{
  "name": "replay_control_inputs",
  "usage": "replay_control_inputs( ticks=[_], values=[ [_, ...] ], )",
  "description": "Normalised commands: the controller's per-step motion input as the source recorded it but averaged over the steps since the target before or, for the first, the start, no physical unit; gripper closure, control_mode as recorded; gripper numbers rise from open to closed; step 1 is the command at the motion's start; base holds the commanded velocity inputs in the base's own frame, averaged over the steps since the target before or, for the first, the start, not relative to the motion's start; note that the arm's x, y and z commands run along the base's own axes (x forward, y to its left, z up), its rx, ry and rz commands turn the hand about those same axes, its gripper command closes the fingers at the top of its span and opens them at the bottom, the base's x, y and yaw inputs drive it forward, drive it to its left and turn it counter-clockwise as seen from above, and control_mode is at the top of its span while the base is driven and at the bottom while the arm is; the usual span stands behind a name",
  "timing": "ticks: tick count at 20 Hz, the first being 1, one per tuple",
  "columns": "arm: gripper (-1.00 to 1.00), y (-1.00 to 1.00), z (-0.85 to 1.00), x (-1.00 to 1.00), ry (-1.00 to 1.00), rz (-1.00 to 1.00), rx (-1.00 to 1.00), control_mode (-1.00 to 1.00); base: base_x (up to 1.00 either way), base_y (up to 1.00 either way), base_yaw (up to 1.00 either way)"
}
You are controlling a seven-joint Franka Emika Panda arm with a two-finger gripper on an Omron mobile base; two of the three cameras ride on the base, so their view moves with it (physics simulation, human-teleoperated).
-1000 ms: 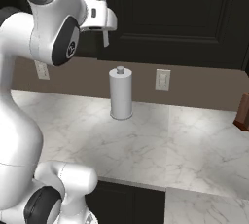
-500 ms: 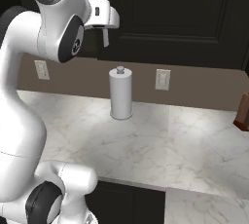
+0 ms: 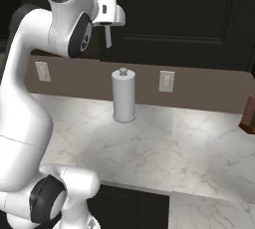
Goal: Move the bowls from the cabinet to the plates on the dining table.
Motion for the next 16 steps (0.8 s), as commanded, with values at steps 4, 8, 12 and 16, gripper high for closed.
replay_control_inputs(
  ticks=[4,8,12,16],
  values=[
    [-1.00,0.00,0.00,0.28,0.00,0.00,0.00,-1.00,0.00,0.00,0.00],
    [-1.00,0.00,-0.01,0.32,0.00,0.00,0.00,-1.00,0.00,0.00,0.00],
    [-1.00,0.00,-0.12,0.32,0.00,0.00,0.00,-1.00,0.00,0.00,0.00],
    [-1.00,0.00,-0.19,0.28,0.00,0.00,0.00,-1.00,0.00,0.00,0.00]
  ],
)
